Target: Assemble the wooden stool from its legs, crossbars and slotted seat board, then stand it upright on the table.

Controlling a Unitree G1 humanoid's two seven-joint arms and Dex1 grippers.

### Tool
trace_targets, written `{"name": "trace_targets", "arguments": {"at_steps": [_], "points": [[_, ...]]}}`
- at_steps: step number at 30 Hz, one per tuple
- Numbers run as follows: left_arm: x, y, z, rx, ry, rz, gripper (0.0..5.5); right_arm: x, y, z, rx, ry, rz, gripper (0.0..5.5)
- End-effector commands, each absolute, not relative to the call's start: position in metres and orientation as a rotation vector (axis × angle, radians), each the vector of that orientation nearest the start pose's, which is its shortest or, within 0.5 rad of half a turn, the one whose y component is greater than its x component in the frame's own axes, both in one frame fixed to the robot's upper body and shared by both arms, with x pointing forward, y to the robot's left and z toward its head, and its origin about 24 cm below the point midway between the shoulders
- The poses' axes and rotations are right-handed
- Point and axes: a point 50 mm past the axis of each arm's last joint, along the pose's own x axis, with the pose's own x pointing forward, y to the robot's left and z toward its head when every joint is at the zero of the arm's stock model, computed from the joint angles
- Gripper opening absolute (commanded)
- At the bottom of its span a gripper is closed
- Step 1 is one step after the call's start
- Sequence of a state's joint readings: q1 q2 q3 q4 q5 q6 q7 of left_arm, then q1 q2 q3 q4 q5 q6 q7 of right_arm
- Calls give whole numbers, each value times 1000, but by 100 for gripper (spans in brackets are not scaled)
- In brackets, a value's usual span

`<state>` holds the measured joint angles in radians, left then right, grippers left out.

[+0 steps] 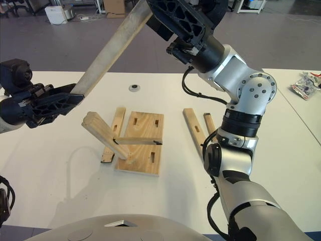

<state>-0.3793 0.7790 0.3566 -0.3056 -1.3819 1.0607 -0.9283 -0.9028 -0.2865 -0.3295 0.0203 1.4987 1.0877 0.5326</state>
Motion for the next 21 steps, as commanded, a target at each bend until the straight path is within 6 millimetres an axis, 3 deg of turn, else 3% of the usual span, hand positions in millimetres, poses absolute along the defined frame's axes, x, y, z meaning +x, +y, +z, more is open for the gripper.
{"name": "trace_targets", "arguments": {"at_steps": [1,12,19,21], "points": [[222,194,234,-402,80,-1466,208,283,-118,297,794,-139,1570,432],[224,190,237,-392,61,-1455,208,284,-116,283,784,-84,1544,221],[233,193,238,-441,1,-1351,208,288,-118,281,776,-88,1501,212],[239,200,243,-465,-55,-1294,252,295,-121,284,760,-109,1435,209]]}}
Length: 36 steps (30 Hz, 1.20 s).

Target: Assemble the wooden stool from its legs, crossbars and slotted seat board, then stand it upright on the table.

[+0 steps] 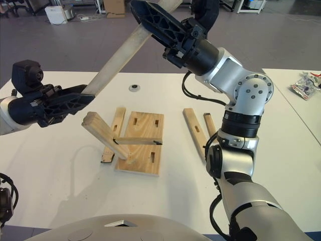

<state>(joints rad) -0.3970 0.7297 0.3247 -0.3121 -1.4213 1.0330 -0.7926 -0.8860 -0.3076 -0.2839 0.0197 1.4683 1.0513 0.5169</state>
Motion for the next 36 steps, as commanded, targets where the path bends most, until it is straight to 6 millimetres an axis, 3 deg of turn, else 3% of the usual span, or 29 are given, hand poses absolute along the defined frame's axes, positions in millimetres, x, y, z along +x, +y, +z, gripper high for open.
{"name": "trace_targets", "arguments": {"at_steps": [1,5,7,11,13,19,24,28,36], "points": [[242,204,245,-452,-96,-1251,275,300,-123,286,750,-126,1389,209],[254,246,247,-384,-220,-995,314,323,-151,295,600,-220,1140,208],[251,262,239,-381,-241,-906,314,329,-168,287,375,-234,1008,208],[232,270,200,-367,-223,-747,314,309,-189,244,0,-158,991,207],[219,269,185,-389,-225,-679,314,292,-197,228,-60,-82,1058,207],[205,273,158,-388,-234,-464,314,261,-211,210,70,31,1275,207],[206,272,161,-405,-272,-460,314,243,-217,166,96,157,1322,207],[210,267,169,-405,-291,-481,314,236,-206,163,111,66,1389,207],[209,260,181,-422,-306,-527,314,229,-203,187,162,-54,1422,207]]}}
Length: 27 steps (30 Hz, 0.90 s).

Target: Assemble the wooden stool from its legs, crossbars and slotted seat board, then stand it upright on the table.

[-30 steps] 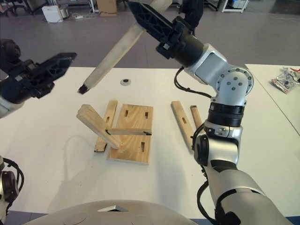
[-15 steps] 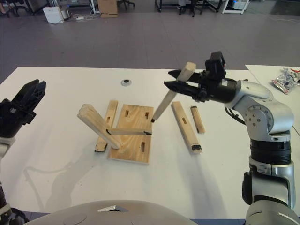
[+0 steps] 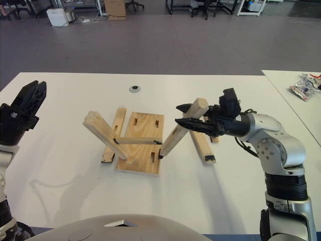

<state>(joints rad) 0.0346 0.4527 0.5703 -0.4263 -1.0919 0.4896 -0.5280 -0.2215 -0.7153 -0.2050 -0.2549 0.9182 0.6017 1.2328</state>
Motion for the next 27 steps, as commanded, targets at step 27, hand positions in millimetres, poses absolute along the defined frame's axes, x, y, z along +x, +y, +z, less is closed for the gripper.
{"name": "trace_targets", "arguments": {"at_steps": [27], "points": [[211,253,177,-475,-302,-587,314,240,-191,151,36,12,1435,207]]}}
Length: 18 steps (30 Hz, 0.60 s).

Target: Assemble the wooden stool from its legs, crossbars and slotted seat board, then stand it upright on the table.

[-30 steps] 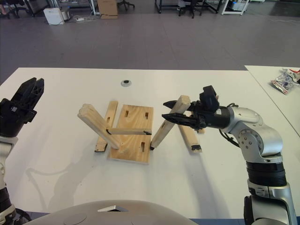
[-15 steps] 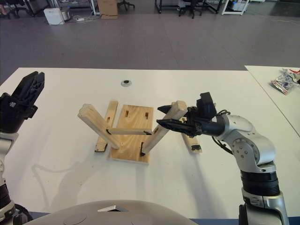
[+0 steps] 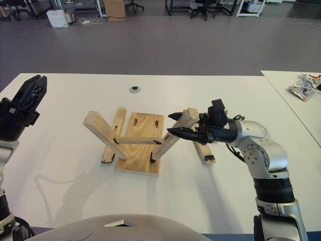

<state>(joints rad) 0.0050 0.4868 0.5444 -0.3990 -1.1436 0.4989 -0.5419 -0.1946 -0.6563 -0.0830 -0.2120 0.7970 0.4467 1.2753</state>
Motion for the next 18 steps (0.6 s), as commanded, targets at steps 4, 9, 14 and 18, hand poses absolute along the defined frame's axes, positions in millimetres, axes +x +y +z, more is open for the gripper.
{"name": "trace_targets", "arguments": {"at_steps": [4,9,14,18], "points": [[209,250,176,-485,-306,-581,314,229,-189,139,-25,51,1461,207],[204,248,168,-504,-305,-572,314,228,-186,133,-24,58,1460,207],[202,229,152,-557,-283,-593,314,239,-171,130,-50,61,1539,207],[193,202,139,-624,-256,-614,314,249,-169,137,-95,70,1582,207]]}}
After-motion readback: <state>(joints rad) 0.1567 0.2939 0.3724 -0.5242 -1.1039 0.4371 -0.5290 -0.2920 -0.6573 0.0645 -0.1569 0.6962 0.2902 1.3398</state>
